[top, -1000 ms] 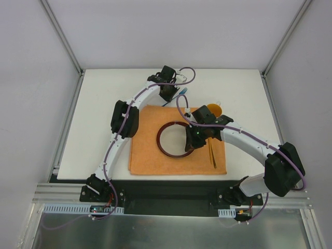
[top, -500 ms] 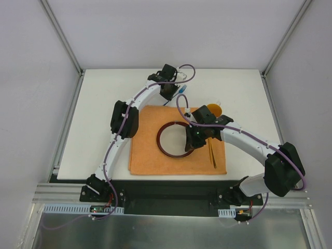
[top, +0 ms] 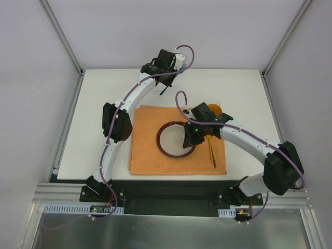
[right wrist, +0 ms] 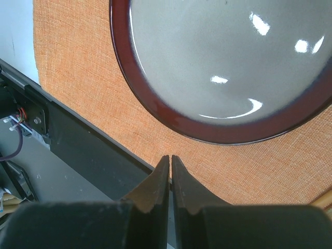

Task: Set the dinner table for one person
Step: Pick up the fork at the center of the board, then place the fork on the napkin.

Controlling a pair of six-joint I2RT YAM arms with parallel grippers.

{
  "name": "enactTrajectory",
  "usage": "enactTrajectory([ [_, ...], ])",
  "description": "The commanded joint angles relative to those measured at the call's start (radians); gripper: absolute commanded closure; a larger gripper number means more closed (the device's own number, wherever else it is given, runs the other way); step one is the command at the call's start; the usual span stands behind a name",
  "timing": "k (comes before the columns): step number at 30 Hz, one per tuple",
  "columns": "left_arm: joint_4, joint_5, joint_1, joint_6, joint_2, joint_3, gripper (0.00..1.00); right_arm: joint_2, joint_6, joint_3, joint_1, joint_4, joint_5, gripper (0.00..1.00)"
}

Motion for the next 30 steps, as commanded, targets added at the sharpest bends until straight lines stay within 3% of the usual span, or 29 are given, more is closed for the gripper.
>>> enactTrajectory([
  [1, 0.031, -0.08, -0.016, -0.031, -0.08, 0.006, 1.0, -0.015, -0.012, 0.044, 0.004, 0.008, 0.003, 0.92],
  [8, 0.031, -0.119, -0.024, -0.123, -0.159, -0.069, 1.0, -0.058, -0.037, 0.039, 0.004, -0.005, 0.03, 0.92],
  [12, 0.033, -0.182, -0.036, -0.177, -0.274, -0.282, 1.0, -0.059, -0.04, 0.029, 0.006, 0.015, 0.032, 0.93],
  [23, 0.022, -0.235, -0.056, -0.53, -0.716, -0.917, 1.0, 0.034, -0.085, 0.096, 0.006, 0.086, -0.014, 0.93],
  [30, -0.038, -0.264, -0.072, -0.708, -0.897, -1.135, 1.0, 0.103, -0.103, 0.148, 0.003, 0.112, -0.059, 0.93],
])
